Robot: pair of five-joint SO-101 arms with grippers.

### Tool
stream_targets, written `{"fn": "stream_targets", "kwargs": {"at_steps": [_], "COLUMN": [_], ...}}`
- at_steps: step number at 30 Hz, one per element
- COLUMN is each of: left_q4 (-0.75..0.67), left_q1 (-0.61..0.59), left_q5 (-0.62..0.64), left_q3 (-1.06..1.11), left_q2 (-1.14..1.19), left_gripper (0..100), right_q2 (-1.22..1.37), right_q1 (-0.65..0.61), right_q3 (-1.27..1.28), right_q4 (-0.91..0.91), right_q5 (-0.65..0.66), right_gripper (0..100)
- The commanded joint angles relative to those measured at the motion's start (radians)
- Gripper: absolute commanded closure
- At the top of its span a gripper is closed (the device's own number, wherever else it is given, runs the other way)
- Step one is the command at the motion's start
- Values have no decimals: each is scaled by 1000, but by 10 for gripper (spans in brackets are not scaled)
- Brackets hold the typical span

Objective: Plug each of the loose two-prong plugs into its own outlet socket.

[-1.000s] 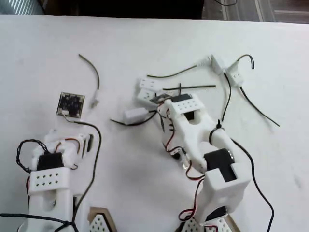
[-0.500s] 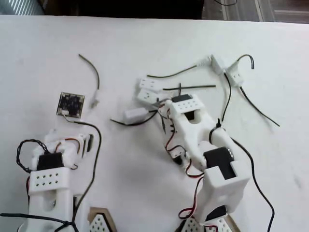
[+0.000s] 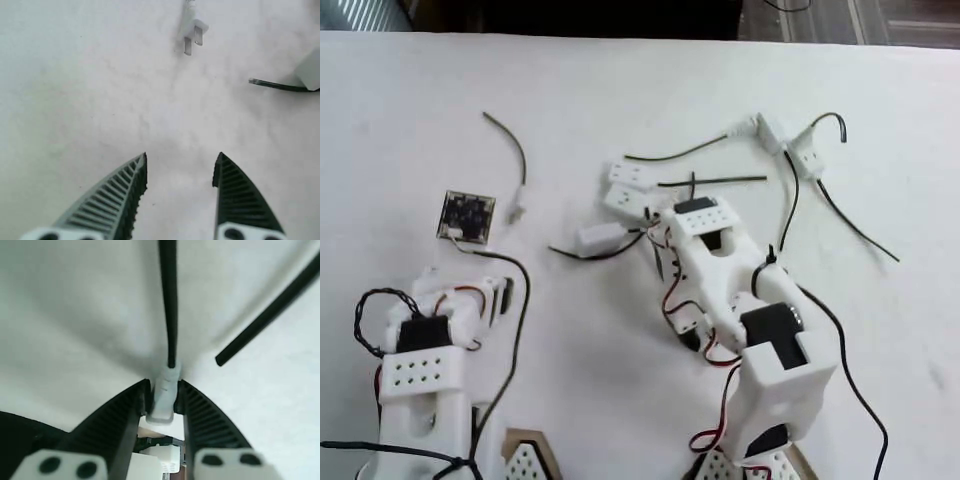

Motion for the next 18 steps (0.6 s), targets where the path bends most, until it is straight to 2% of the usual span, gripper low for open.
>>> {"fn": "stream_targets", "kwargs": {"at_steps": [1, 18], "left_q4": [-18, -18], "left_q1": [1, 1], "left_q5": [-8, -8], "left_q3": [-6, -6], "left_q2": [-21, -21], "left_gripper": [779, 779], "right_q2": [-1, 1], "right_q1": [8, 10], "right_q3": [-20, -52], "right_q4": [15, 19], "right_q5": [-8, -9], "right_gripper": [918, 920]}}
